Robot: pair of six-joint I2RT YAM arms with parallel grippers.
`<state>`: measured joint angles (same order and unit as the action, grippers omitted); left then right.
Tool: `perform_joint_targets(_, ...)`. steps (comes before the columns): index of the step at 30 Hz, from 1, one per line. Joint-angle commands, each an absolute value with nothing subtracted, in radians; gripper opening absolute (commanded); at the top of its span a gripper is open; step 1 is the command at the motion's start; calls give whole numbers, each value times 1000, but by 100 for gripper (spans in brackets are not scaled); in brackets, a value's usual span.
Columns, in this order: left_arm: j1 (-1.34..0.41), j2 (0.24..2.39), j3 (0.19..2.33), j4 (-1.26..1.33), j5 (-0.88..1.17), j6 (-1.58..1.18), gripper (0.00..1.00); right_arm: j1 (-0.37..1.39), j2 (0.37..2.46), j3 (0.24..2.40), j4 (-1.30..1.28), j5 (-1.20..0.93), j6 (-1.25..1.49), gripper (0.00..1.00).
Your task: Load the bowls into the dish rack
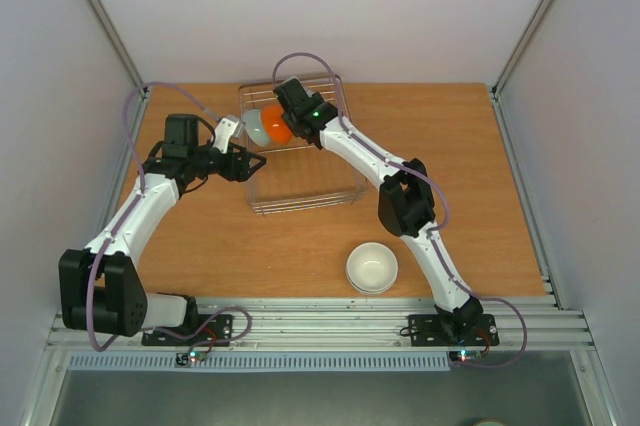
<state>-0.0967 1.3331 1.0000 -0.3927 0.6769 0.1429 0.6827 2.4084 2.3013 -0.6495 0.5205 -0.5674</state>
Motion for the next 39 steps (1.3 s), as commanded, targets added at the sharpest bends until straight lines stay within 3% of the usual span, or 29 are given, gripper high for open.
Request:
perform_joint_targets(1,-98,1335,1011,-377,695,158,75,680,2437,2359,-670,530,-571,1)
perform_joint_targets(11,-98,1340,1010,-377,704,158,75,685,2472,2385,-709,500,-558,5)
perform_joint_targets(15,-98,1341,1010,-377,704,158,75,687,2499,2417,-729,493,-556,23)
perform_joint_targets(27,-98,1330,1011,-384,706,162,74,686,2522,2420,-725,476,-553,50)
perform_joint_targets(34,-98,1324,1011,-389,704,168,74,687,2511,2394,-694,425,-552,84)
perform_joint_targets(39,-98,1323,1010,-389,707,170,75,689,2493,2361,-674,409,-551,93)
